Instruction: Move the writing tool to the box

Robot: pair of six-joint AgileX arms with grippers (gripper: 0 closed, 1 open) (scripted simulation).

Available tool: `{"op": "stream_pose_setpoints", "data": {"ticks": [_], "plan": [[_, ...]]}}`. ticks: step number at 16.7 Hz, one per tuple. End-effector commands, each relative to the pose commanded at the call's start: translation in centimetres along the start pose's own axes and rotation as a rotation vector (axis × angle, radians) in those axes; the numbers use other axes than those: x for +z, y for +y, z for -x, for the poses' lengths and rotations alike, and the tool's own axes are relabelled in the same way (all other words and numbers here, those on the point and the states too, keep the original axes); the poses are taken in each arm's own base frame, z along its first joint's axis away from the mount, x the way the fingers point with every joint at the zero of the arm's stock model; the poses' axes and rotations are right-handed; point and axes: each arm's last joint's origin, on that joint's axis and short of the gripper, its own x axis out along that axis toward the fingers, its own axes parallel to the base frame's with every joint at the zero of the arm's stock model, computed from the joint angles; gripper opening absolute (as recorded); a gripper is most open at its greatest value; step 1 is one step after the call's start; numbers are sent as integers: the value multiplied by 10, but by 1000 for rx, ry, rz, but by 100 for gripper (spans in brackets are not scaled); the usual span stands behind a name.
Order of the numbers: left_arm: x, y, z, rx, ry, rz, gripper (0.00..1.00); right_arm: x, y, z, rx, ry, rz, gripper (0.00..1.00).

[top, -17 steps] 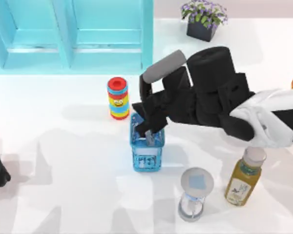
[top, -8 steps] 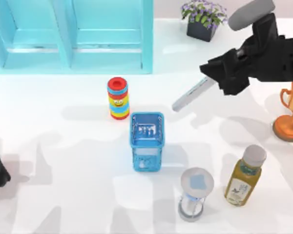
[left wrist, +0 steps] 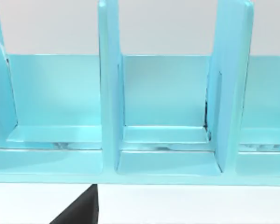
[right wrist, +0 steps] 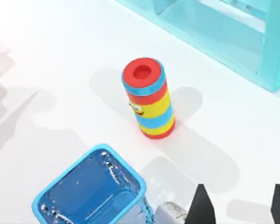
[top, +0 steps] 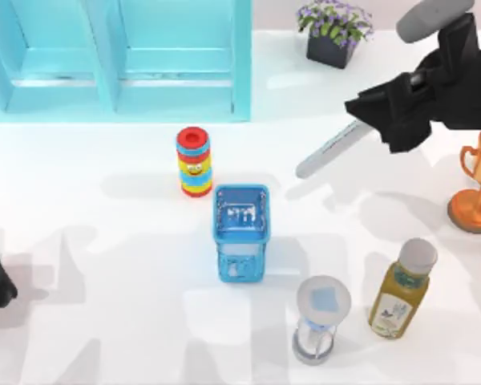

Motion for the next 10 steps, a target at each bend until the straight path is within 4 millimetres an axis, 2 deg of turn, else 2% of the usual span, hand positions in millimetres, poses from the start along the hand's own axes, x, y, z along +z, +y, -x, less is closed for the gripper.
{"op": "stream_pose_setpoints", "data": {"ticks": [2, 5, 8, 10], "plan": [[0, 0, 0, 0, 0, 0, 100, 1, -6, 6, -27, 9, 3, 0], [0, 0, 0, 0, 0, 0, 100, 2, -29, 25, -109, 66, -2, 0], [0, 0, 0, 0, 0, 0, 100, -2, -48, 45, -162, 198, -14, 0], [0, 0, 0, 0, 0, 0, 100, -9, -58, 66, -198, 298, -52, 0]]}}
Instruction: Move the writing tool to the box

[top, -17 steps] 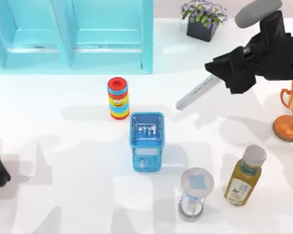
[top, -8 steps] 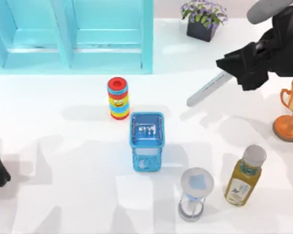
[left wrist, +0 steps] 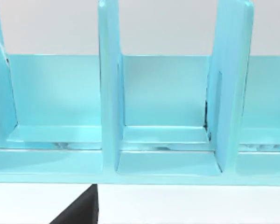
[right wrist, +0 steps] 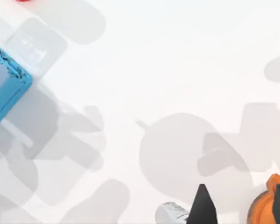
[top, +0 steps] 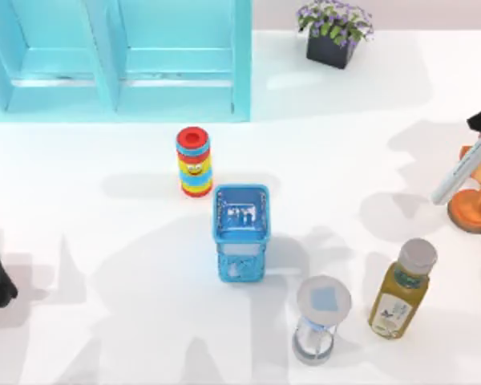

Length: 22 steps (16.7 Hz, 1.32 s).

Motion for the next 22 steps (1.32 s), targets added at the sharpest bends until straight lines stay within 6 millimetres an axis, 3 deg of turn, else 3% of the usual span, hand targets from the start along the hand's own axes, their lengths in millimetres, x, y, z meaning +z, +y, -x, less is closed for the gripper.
{"op": "stream_pose_setpoints", "data": {"ticks": [5, 8, 10, 17, 22], "plan": [[0, 0, 0, 0, 0, 0, 100, -40, -45, 66, -177, 129, -190, 0], [0, 0, 0, 0, 0, 0, 100, -50, -60, 108, -315, 130, -207, 0], [0, 0, 0, 0, 0, 0, 100, -51, -68, 125, -377, 133, -196, 0], [0, 0, 0, 0, 0, 0, 100, -52, -71, 129, -390, 144, -194, 0], [0, 0, 0, 0, 0, 0, 100, -63, -77, 108, -396, 143, -195, 0]]}}
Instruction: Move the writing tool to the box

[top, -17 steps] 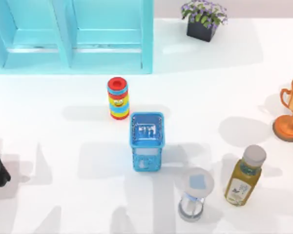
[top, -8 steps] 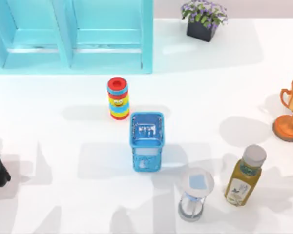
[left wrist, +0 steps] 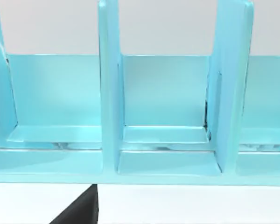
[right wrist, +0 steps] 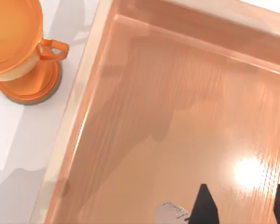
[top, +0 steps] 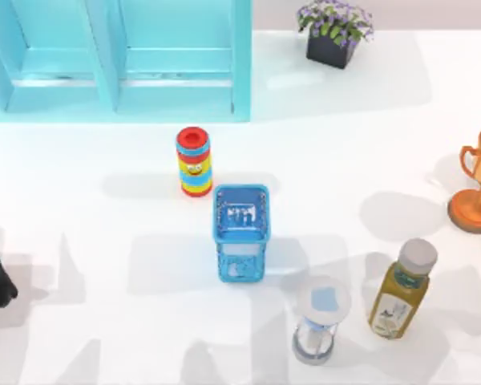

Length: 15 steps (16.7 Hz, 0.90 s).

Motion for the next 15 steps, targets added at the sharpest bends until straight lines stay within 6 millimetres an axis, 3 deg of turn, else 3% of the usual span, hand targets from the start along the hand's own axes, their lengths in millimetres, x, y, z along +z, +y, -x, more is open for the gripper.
{"op": "stream_pose_setpoints", "data": {"ticks": [7, 11, 15], "plan": [[0, 0, 0, 0, 0, 0, 100, -13, 4, -36, 3, 2, 0, 0], [0, 0, 0, 0, 0, 0, 100, -13, 4, -37, 2, 2, -1, 0], [0, 0, 0, 0, 0, 0, 100, -13, 4, -37, 2, 2, -1, 30]]}}
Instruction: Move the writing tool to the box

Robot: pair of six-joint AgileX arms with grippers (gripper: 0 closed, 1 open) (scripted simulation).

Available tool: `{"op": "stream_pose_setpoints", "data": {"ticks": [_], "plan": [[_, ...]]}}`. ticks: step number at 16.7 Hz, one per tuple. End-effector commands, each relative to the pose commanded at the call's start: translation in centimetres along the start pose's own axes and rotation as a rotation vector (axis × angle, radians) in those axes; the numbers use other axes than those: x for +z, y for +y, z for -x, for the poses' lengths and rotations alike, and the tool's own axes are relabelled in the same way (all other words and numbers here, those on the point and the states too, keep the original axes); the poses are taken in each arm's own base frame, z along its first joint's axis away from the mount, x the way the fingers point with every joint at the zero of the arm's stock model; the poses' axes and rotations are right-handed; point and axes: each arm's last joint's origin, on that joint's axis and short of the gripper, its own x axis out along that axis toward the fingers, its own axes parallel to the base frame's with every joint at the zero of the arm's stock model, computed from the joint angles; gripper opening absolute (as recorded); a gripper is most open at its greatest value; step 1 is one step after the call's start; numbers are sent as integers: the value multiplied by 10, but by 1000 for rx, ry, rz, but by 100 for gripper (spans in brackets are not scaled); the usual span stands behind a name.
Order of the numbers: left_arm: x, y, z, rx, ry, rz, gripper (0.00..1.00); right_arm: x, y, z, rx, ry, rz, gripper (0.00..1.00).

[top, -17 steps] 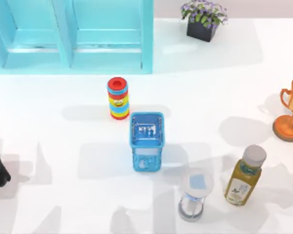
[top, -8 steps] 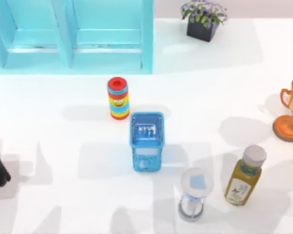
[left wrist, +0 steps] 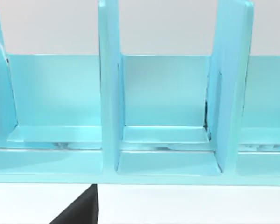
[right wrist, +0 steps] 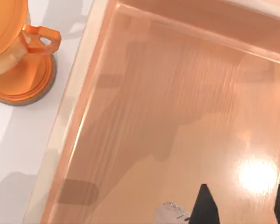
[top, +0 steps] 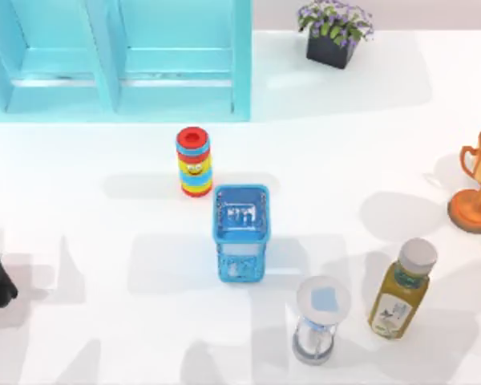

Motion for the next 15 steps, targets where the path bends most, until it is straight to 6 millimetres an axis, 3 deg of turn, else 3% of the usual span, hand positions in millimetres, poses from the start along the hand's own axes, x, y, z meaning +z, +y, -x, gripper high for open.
{"op": "stream_pose_setpoints", "data": {"ticks": [9, 15], "plan": [[0, 0, 0, 0, 0, 0, 100, 0, 0, 0, 0, 0, 0, 98], [0, 0, 0, 0, 0, 0, 100, 0, 0, 0, 0, 0, 0, 100]]}}
